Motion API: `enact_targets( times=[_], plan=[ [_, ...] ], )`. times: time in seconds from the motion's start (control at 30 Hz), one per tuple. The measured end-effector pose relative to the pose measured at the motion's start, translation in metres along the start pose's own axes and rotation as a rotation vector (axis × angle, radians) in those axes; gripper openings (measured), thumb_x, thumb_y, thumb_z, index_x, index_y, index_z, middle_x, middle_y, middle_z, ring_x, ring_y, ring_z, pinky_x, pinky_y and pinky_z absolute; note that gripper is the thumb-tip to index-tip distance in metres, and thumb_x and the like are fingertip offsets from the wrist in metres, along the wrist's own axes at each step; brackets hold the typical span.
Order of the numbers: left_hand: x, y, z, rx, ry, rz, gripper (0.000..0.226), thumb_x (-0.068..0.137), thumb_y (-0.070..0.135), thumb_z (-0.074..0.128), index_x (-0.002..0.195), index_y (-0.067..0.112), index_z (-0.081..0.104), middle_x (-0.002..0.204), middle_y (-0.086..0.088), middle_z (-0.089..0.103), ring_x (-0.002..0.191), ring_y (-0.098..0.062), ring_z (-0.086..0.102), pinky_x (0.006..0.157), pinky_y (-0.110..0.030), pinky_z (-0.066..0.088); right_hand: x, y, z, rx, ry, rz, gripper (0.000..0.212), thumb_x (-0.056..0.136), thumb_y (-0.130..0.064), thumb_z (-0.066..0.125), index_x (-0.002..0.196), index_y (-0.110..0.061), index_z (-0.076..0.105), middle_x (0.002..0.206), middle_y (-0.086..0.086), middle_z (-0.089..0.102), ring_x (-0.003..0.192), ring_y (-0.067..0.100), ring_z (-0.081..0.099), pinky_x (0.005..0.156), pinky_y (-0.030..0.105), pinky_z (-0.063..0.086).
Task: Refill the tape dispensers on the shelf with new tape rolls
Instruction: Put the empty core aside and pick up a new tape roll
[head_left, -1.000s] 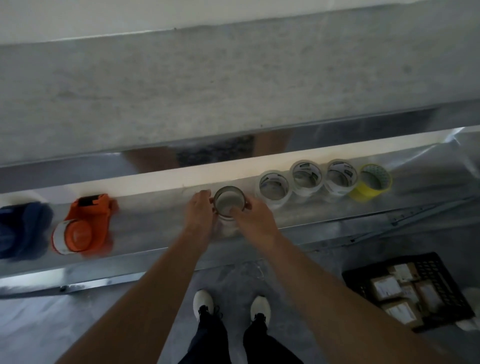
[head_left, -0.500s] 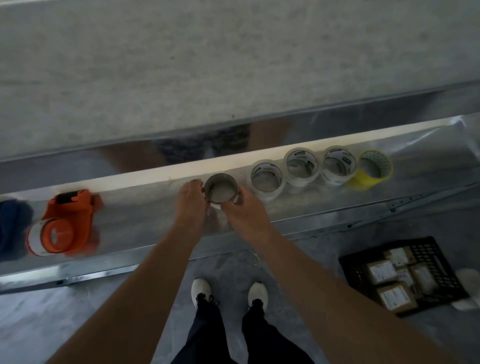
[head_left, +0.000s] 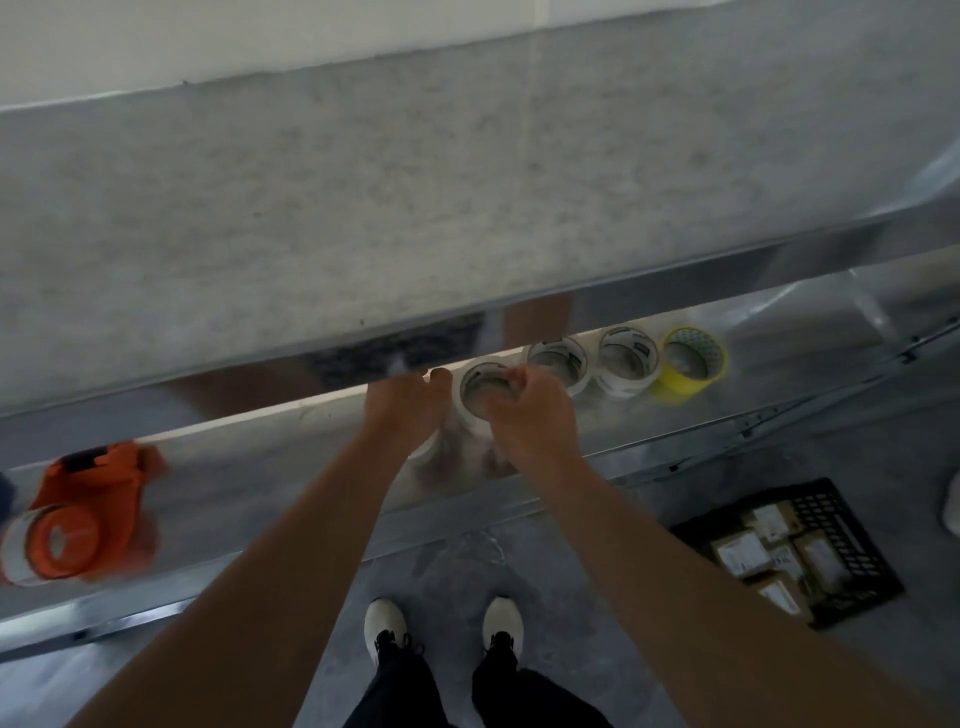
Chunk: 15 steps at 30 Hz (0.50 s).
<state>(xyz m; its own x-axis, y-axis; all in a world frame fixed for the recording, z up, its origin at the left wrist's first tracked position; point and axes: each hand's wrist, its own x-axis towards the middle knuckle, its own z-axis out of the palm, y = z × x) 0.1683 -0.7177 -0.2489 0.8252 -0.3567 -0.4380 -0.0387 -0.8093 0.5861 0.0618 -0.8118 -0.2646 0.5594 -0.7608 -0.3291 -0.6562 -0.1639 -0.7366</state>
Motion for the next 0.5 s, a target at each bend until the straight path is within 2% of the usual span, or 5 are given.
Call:
enact_targets(
  times=[0.07, 0.2, 0.4, 0.5],
  plan=[
    [0.002, 0.012, 0.005, 0.111, -0.103, 0.018, 0.045, 0.109, 0.028, 0.044, 0.141, 0.000, 0.061, 0.144, -0.021, 0.064, 0.135, -0.040, 0.057, 0.115, -0.043, 0.042, 0.003, 0.006, -0.006, -0.029, -0.008, 0.023, 0.034, 0.091, -0.030, 0.066, 0.121, -0.013, 0.067, 0.112, 0.003, 0.068, 0.103, 0.022, 0.065, 0.079, 0.027, 0.041],
    [0.009, 0.031, 0.016, 0.117, -0.077, 0.046, 0.034, 0.110, 0.016, 0.048, 0.135, 0.002, 0.065, 0.144, -0.014, 0.065, 0.136, -0.032, 0.056, 0.112, -0.032, 0.039, 0.011, 0.018, -0.015, -0.048, -0.051, 0.082, 0.044, 0.093, -0.031, 0.066, 0.132, -0.012, 0.060, 0.126, 0.005, 0.067, 0.115, 0.024, 0.062, 0.087, 0.027, 0.042],
    [0.015, 0.038, 0.024, 0.189, -0.175, 0.031, 0.039, 0.113, 0.015, 0.041, 0.146, 0.003, 0.057, 0.156, -0.014, 0.054, 0.144, -0.030, 0.049, 0.117, -0.033, 0.036, 0.015, 0.026, -0.015, -0.011, -0.079, 0.114, 0.046, 0.094, -0.035, 0.065, 0.133, -0.012, 0.058, 0.126, 0.006, 0.066, 0.116, 0.024, 0.062, 0.092, 0.031, 0.045],
    [0.022, 0.034, 0.029, 0.182, -0.262, 0.030, 0.043, 0.114, 0.017, 0.038, 0.150, -0.002, 0.051, 0.157, -0.023, 0.051, 0.145, -0.037, 0.049, 0.120, -0.043, 0.038, 0.016, 0.026, -0.013, 0.028, -0.087, 0.139, 0.046, 0.094, -0.033, 0.065, 0.134, -0.011, 0.058, 0.128, 0.007, 0.066, 0.116, 0.023, 0.061, 0.089, 0.027, 0.042]
  ],
)
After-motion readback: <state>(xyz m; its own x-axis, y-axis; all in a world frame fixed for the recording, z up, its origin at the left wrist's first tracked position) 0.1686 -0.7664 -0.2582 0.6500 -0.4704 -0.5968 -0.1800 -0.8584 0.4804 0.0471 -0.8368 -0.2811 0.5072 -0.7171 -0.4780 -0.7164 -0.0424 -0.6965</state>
